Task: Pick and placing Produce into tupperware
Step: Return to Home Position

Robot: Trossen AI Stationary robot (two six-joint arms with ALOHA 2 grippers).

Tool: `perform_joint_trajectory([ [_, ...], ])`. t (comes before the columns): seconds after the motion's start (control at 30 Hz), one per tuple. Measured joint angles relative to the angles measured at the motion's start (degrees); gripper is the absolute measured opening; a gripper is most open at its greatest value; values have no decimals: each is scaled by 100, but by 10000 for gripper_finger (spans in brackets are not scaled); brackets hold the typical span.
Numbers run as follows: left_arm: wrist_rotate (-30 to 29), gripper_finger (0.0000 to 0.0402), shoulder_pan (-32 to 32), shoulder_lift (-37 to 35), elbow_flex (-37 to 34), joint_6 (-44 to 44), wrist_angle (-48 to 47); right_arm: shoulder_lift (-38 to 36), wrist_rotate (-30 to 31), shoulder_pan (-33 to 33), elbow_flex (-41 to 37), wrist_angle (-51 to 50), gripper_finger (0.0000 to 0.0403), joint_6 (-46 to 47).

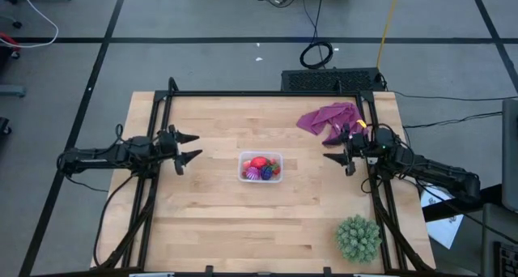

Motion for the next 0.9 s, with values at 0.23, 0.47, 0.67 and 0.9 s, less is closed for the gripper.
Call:
perform_joint_trajectory([
  [0.23, -61, 274, 0, 0, 0, -613, 0, 0, 669, 102, -212, 50, 199, -497],
  [0.47, -80, 274, 0, 0, 0, -1341, 1, 13, 673, 102, -251, 75, 199, -690],
  [0.67, -90, 273, 0, 0, 0, -1386, 1, 17, 673, 104, -251, 89, 199, -394],
  [0.9, -91, 273, 0, 0, 0, -1390, 0, 17, 673, 104, -251, 92, 199, 1246],
])
